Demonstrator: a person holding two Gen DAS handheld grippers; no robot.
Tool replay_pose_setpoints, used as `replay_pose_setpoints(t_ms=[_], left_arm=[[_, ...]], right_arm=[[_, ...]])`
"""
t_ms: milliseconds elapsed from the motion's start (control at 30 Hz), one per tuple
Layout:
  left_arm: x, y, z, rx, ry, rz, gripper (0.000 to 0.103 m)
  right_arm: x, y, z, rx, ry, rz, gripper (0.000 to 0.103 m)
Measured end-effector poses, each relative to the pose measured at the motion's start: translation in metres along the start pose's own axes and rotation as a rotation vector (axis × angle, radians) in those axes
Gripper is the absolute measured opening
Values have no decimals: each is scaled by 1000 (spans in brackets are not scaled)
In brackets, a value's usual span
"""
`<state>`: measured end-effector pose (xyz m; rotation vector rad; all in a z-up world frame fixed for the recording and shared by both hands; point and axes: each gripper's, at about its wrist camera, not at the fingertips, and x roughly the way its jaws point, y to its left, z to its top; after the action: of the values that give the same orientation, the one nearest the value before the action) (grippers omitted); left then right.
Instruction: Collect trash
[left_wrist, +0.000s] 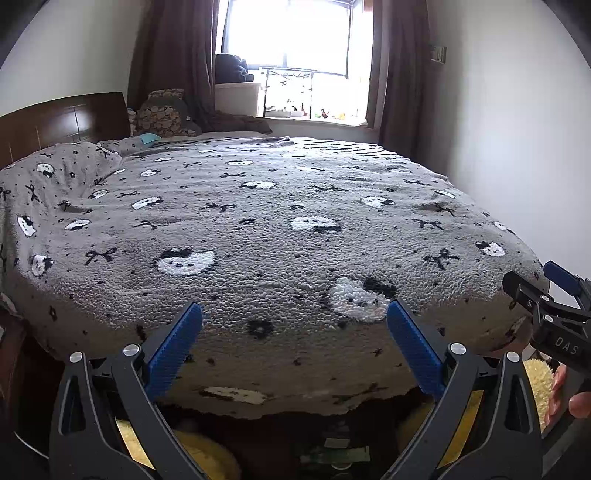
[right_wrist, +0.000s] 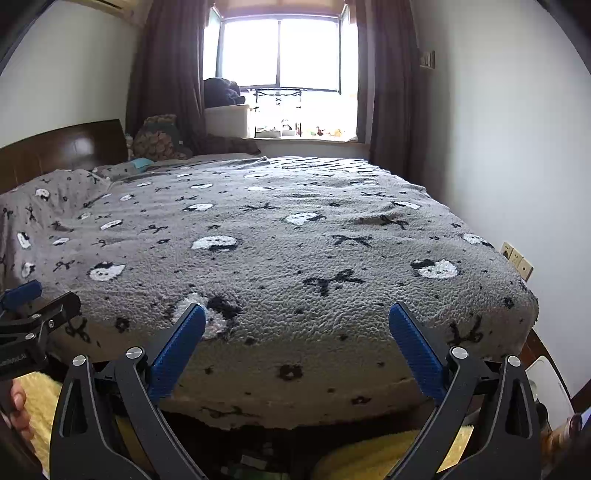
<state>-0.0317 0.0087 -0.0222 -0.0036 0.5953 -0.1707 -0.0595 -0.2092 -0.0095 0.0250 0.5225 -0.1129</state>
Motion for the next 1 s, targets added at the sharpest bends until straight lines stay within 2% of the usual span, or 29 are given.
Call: replay_pose_setpoints(t_ms=[1000], left_arm=[[-12,2,3,-13,-31,-4,95]], right_arm=[[-5,-1,3,0,-23,2,100]])
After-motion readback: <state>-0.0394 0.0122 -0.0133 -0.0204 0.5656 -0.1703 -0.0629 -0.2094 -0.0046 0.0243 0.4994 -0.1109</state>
